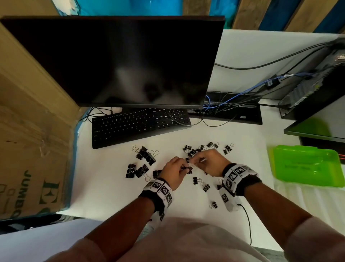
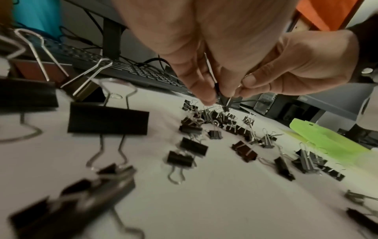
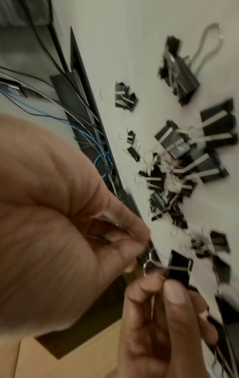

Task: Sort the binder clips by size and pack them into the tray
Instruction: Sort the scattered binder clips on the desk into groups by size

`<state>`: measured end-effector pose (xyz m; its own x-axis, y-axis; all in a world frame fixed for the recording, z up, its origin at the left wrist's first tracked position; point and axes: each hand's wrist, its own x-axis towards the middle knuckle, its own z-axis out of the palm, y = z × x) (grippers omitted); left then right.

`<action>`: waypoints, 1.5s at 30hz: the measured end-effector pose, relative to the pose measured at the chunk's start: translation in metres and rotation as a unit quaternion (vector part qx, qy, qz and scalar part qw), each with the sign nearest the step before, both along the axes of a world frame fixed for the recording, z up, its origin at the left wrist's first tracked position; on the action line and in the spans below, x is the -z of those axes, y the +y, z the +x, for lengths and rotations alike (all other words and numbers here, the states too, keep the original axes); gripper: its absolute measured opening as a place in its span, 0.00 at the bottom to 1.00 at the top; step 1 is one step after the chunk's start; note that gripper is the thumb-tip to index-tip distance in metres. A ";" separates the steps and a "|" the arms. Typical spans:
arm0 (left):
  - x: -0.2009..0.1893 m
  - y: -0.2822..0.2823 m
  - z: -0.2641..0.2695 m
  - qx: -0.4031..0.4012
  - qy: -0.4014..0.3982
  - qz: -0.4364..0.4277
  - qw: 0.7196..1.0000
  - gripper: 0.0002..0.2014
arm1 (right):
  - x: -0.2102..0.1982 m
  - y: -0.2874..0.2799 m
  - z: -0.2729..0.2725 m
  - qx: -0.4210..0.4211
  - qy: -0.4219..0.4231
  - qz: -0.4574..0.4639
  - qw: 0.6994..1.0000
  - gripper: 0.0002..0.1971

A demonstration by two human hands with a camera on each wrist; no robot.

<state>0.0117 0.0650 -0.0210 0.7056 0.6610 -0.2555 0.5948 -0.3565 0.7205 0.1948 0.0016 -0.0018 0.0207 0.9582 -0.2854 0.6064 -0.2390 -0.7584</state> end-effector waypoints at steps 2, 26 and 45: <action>0.003 0.008 0.007 0.003 0.018 0.008 1.000 0.04 | 0.007 0.007 0.013 0.022 -0.083 0.012 0.996 0.15; 0.005 0.039 0.081 0.074 0.078 0.073 0.991 0.07 | 0.023 -0.026 0.106 0.285 -0.081 -0.028 0.955 0.12; 0.002 0.006 0.057 0.303 0.223 0.102 0.921 0.22 | 0.007 -0.077 0.066 -0.005 -0.062 -0.190 0.980 0.22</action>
<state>0.0683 0.0710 -0.0227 0.8156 0.2470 -0.5232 0.4627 -0.8213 0.3336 0.2606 -0.0750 -0.0086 0.0689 0.7839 -0.6171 0.6916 -0.4833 -0.5368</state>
